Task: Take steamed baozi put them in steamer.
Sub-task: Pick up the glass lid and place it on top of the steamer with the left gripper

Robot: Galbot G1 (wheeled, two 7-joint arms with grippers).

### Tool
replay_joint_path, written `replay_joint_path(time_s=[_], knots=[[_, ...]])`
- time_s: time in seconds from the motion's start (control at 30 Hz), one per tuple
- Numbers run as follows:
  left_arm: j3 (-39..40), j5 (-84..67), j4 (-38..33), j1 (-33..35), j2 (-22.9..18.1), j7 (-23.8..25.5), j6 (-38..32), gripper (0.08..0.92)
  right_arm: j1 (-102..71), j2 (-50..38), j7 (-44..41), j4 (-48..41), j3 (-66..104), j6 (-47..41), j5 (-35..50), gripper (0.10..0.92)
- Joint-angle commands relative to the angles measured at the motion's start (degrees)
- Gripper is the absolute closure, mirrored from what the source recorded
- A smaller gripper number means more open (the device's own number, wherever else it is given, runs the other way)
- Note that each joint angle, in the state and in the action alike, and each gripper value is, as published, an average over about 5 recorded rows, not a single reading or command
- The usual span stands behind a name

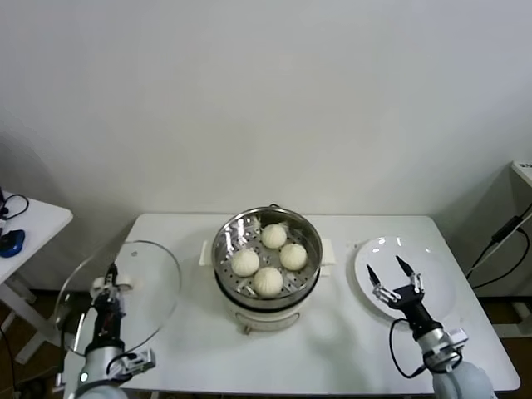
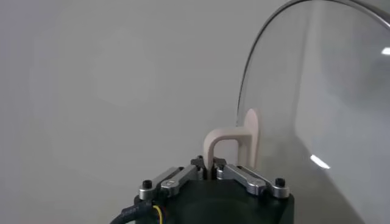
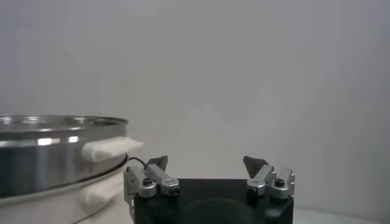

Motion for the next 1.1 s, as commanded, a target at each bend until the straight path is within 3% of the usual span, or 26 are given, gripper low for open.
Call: replay_joint_path(time_s=[0.03, 0.23, 0.7, 0.93, 1.1], knots=[[2.3, 0.2, -11.8, 3.2, 0.8, 0.7, 7.4, 0.846, -1.8, -0.5, 0.5, -1.1, -1.4, 3.0, -0.9, 0.203], [6.8, -2.4, -11.1, 0.4, 3.6, -0.1, 9.9, 0.846, -1.8, -0.3, 0.7, -1.9, -1.8, 3.0, -1.3, 0.203], [31.7, -11.1, -2.5, -16.1, 16.3, -0.6, 23.6, 0.846, 0.0, 1.2, 2.1, -2.0, -2.7, 1.5, -4.3, 0.203], [43.8, -12.8, 1.1, -27.1, 17.5, 0.7, 31.3, 0.846, 0.7, 2.2, 2.3, -2.3, -2.3, 0.8, -5.4, 0.203], [49.6, -11.4, 3.1, -33.3, 16.5, 4.4, 33.4, 0.846, 1.2, 2.8, 2.4, -2.5, -2.3, 0.6, -6.2, 0.203]])
